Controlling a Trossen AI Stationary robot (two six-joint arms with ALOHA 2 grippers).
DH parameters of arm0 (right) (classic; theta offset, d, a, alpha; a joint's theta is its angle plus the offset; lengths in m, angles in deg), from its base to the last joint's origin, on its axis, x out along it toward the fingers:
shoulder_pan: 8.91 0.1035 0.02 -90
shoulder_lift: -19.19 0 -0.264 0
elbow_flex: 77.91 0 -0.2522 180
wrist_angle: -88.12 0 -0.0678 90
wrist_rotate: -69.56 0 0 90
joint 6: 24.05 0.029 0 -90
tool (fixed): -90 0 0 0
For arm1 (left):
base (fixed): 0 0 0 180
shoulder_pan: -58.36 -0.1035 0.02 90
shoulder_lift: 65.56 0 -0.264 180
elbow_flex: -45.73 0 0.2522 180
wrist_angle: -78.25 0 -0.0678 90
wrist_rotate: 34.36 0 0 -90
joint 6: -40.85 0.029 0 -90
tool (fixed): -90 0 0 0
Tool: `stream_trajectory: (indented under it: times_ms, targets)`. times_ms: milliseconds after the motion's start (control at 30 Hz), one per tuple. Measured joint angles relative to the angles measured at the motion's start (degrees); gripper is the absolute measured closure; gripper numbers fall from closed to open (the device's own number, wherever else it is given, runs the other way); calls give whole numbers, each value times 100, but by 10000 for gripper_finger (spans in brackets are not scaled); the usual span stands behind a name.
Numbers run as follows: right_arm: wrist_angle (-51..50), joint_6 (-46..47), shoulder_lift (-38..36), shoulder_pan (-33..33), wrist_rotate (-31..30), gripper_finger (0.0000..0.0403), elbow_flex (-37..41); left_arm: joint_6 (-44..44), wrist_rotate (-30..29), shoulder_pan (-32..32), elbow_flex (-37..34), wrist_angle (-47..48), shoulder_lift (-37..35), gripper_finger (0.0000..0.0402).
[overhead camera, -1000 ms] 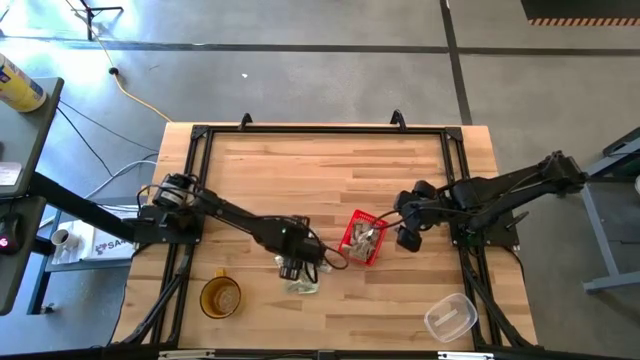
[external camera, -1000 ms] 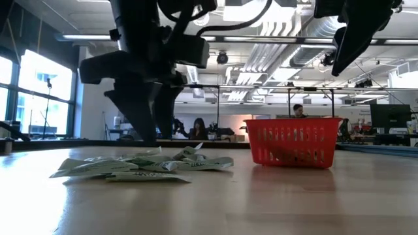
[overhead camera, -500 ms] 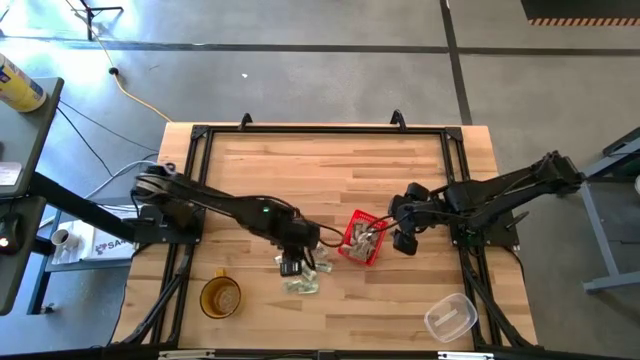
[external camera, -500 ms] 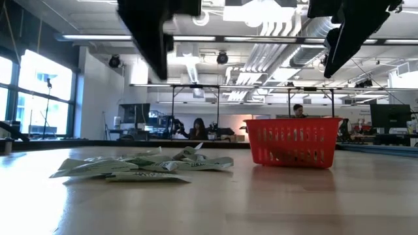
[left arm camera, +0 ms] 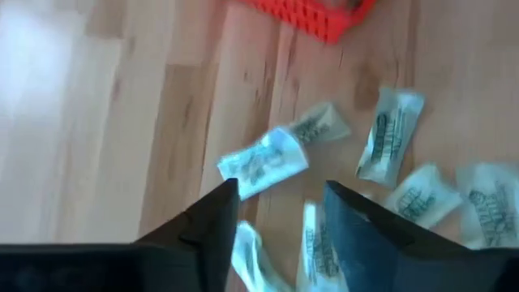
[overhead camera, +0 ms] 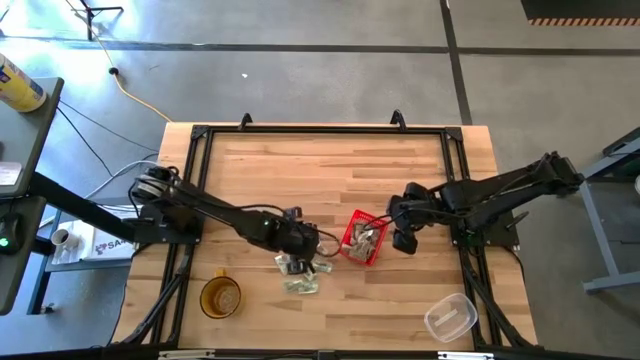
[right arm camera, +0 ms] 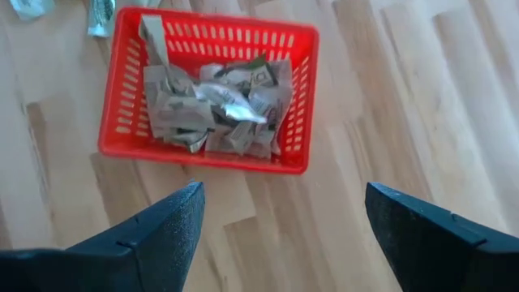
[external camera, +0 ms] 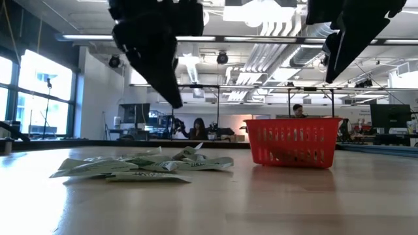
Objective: Pick and place items into bin
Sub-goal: Put the light green stevia packet into the red bin
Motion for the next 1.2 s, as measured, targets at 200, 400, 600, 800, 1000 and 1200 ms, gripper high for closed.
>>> stream_trajectory:
  times_ms: [200,400,600,800,1000,1200]
  targets:
    - [-159,136,0,5,23,73,0,952,336,-114,-20,-355,519,140]
    - [-260,132,0,5,22,73,2,1209,422,-397,-12,-343,771,135]
    - [-277,41,0,4,-120,73,2,1778,944,-854,-4,-583,803,159]
    - [-351,-8,0,2,-196,73,2,2205,1688,-1216,-6,-595,858,210]
    - [-409,-9,0,2,-293,73,4,2402,1997,-1230,8,-717,1000,258]
    - [-424,7,0,2,-372,73,7,2407,2097,-1230,21,-567,1141,289]
